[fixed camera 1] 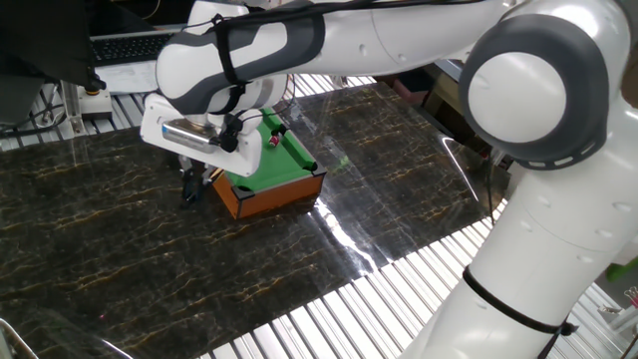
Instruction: Hit the pool ball
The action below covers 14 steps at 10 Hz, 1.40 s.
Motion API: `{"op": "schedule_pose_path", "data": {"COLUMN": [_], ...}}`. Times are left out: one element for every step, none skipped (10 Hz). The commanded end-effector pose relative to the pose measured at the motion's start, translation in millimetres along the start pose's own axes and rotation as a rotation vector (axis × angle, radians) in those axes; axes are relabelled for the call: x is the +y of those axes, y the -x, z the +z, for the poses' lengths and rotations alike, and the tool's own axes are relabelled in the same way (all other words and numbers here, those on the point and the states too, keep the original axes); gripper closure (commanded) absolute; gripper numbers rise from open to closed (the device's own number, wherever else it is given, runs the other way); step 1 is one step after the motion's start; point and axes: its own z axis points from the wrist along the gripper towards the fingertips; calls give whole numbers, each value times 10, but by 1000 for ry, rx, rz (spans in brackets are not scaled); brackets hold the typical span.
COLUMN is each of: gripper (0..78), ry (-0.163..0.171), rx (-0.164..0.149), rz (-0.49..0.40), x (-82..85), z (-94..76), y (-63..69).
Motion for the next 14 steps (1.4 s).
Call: {"op": "schedule_pose_path", "data": {"gripper": [764,764,764,764,764,764,764,764,764,764,764,764,764,764], "ry": [1,1,1,1,0,1,1,3,2,1,-1,-5,-7,-9], "rx": [-3,-3,-3,-4,-6,-5,-5,-6,-6,-3,3,9,11,13], "rz": [-28,-33,-36,-35,-34,-32,-32,-35,-34,-26,-25,-22,-22,-23], "x": [-107,-140,-179,-206,-233,-255,-266,-319,-344,-354,-369,-380,-390,-397], "z": [-9,-5,1,5,7,12,18,53,70,75,68,56,45,42], "y": [58,64,66,65,65,73,80,115,133,133,123,118,114,110]}}
